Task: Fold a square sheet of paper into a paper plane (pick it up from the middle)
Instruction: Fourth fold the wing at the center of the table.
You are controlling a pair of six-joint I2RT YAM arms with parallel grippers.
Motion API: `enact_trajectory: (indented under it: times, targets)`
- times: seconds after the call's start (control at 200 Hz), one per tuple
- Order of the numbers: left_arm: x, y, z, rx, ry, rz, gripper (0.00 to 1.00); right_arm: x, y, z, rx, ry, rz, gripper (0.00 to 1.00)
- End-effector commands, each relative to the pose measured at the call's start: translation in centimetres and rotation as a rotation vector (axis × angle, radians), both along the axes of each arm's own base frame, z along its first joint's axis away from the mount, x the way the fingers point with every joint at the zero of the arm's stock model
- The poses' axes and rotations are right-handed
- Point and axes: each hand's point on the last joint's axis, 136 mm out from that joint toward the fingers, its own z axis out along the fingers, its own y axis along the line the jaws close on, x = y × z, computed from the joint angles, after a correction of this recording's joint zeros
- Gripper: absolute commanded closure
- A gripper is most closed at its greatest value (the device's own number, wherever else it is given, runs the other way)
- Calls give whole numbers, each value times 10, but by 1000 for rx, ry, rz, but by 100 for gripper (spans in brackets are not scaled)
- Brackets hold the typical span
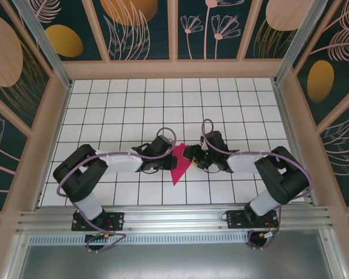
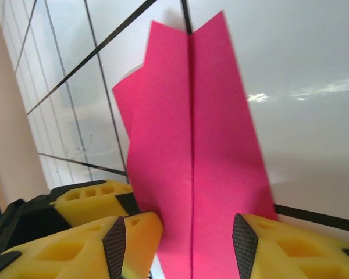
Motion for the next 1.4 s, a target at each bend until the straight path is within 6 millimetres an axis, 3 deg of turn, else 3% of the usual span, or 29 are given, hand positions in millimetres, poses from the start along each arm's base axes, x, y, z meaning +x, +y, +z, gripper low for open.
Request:
enact_trajectory:
  times: [0.0, 0.1, 0.48, 0.641, 1.391]
  targets:
    - [-14, -20, -8, -56, 51, -81, 67, 15, -22, 8, -132, -67, -51, 45]
    - [-15, -19, -10, -50, 55, -79, 67, 18, -29, 4, -182, -64, -45, 45]
    - [-15, -22, -9, -63, 55, -83, 68, 10, -2, -4, -106, -35, 33, 46]
    - [-15, -21, -9, -63, 56, -81, 68, 3, -3, -16, -142, -7, 45, 47]
    - [-17, -20, -9, -73, 60, -77, 68, -4, 19, 9, 2, -16, 89, 47]
